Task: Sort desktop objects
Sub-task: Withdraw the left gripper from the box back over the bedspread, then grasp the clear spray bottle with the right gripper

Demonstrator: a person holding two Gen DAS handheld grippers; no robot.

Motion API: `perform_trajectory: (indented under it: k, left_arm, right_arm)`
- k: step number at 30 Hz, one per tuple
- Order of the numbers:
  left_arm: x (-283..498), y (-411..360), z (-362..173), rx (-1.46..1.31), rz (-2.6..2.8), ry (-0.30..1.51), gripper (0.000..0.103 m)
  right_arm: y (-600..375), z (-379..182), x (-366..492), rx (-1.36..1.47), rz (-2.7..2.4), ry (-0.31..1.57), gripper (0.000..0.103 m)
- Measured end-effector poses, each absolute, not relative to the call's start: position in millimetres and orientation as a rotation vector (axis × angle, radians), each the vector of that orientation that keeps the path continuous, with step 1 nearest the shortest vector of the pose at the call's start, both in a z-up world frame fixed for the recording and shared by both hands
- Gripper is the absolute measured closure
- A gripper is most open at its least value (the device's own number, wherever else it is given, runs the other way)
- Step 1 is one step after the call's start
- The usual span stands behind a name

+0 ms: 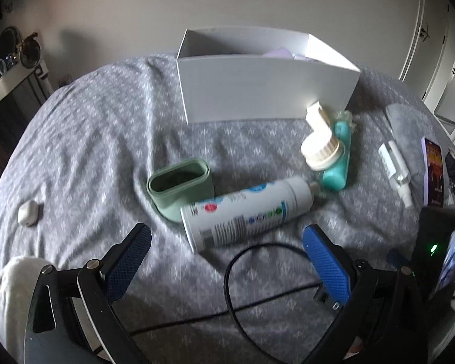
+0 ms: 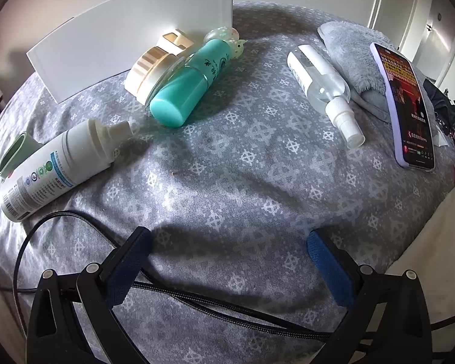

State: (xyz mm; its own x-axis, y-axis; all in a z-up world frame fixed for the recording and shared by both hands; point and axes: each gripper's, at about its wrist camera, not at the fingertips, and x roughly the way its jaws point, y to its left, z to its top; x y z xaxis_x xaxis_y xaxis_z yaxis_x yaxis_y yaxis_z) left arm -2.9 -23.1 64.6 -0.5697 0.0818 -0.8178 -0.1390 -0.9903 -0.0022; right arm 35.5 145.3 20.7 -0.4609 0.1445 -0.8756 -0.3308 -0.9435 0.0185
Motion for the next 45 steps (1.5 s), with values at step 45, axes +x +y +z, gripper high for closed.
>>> perform_trajectory:
  k: [45]
  left_arm:
    - [26.8,-18.0,-13.3,-1.389,2.874,0.036,0.0]
  right_arm:
    - [204.1,66.6,17.1,-1.134,2.518,0.381,0.001]
